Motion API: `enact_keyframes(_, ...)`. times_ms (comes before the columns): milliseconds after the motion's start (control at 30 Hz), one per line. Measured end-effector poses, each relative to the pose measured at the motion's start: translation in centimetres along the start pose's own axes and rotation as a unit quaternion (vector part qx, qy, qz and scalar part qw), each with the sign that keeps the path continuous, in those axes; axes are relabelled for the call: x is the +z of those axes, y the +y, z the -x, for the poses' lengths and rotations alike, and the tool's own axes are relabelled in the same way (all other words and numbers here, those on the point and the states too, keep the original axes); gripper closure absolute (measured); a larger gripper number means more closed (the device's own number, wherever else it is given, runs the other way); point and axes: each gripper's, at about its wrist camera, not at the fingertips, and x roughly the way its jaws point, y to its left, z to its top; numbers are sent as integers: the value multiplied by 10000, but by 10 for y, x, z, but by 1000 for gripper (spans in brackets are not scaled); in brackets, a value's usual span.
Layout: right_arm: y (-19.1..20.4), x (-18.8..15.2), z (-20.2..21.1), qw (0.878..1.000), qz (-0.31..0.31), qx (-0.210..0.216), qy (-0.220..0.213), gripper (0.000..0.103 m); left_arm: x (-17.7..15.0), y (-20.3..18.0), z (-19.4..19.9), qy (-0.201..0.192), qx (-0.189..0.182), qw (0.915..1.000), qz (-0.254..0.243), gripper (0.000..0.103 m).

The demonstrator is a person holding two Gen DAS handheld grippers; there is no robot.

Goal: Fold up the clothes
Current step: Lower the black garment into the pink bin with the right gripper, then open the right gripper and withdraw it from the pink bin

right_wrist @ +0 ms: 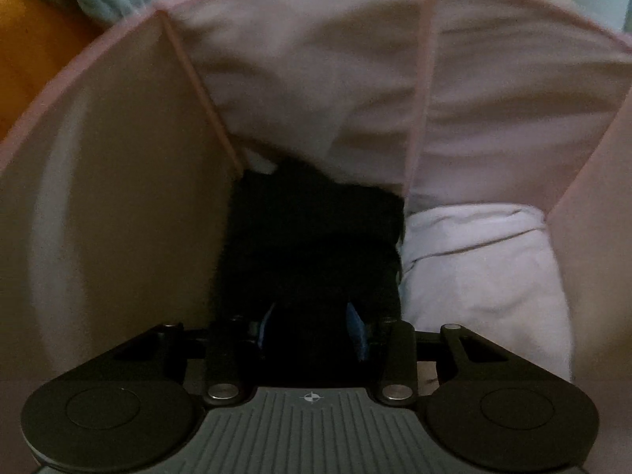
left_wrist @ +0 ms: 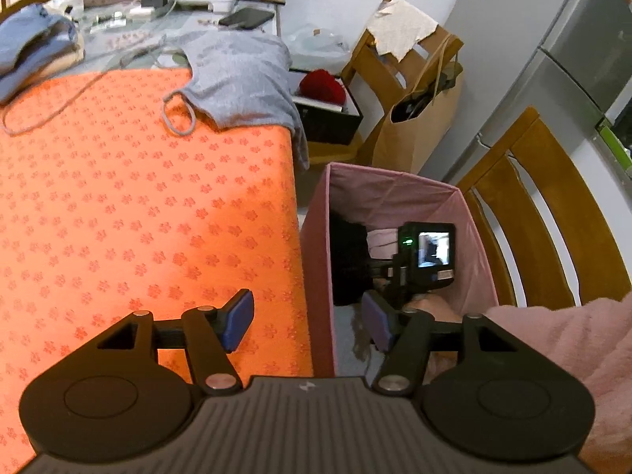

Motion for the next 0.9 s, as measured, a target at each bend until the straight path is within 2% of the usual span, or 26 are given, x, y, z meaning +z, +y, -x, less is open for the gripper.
enact_keyframes(67, 1, 5, 22, 9999, -110, -28, -67, 60, 0, 2, 6, -74, -36, 10000, -44, 34)
enact_keyframes(233, 10, 15, 84, 9990, -355, -140, -215, 59, 3, 3, 26, -373, -225, 9982, -401, 21)
enact_keyframes(367, 25, 20, 133, 9979, -446, -257, -404, 49, 2, 2, 46, -576, -286, 9948, -795, 15)
enact_keyframes(500, 39, 17, 183, 9960, -575, -369, -583, 39, -2, 9, 67, -696, -385, 9911, -1064, 7)
enact_keyframes(533, 43, 15, 198, 9953, -621, -400, -632, 37, -4, 11, 73, -703, -428, 9901, -1135, 1)
enact_keyframes(667, 61, 7, 245, 9926, -739, -586, -768, 28, -14, 23, 98, -938, -569, 9844, -1376, 0)
enact_keyframes(733, 71, 2, 267, 9912, -787, -643, -847, 20, -17, 30, 108, -970, -597, 9832, -1428, 0)
enact_keyframes(900, 97, -15, 311, 9883, -848, -785, -995, 15, -25, 47, 127, -1063, -783, 9795, -1524, 0)
